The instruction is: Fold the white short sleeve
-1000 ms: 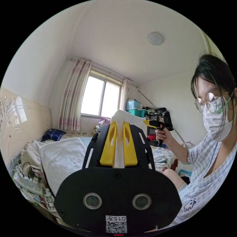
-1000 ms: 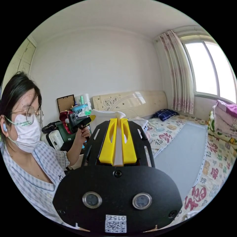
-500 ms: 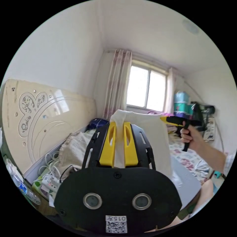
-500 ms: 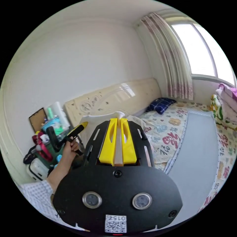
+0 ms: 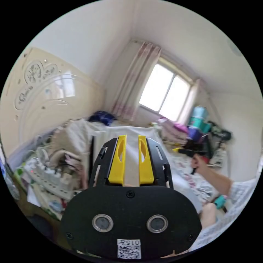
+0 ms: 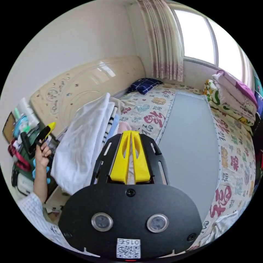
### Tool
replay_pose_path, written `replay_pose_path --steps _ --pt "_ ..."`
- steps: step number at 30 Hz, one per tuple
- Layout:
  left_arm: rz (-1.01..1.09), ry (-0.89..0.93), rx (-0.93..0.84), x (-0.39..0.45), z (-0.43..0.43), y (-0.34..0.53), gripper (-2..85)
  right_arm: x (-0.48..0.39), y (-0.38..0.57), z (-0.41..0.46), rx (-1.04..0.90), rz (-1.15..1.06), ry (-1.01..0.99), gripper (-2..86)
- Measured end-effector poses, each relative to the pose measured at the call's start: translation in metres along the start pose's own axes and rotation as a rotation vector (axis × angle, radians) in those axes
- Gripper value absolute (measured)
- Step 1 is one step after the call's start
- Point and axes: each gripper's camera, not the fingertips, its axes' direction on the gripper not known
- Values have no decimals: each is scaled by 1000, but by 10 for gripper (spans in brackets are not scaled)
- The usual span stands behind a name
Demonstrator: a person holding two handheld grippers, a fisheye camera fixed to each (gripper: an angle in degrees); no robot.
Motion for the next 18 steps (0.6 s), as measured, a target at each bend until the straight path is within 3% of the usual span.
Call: replay_pose_path --steps 3,4,8,13,18 --pt "131 139 31 85 8 35 23 42 84 -64 142 -121 92 -10" --pt "180 175 9 116 27 52 19 61 111 -82 135 -104 225 -10" --pt "163 384 -284 197 152 111 32 154 190 -147 156 124 547 -5" --pt "251 550 -532 321 282 154 56 281 251 -215 89 428 614 49" --pt "405 639 -709 458 399 183 74 388 341 -299 289 861 654 70"
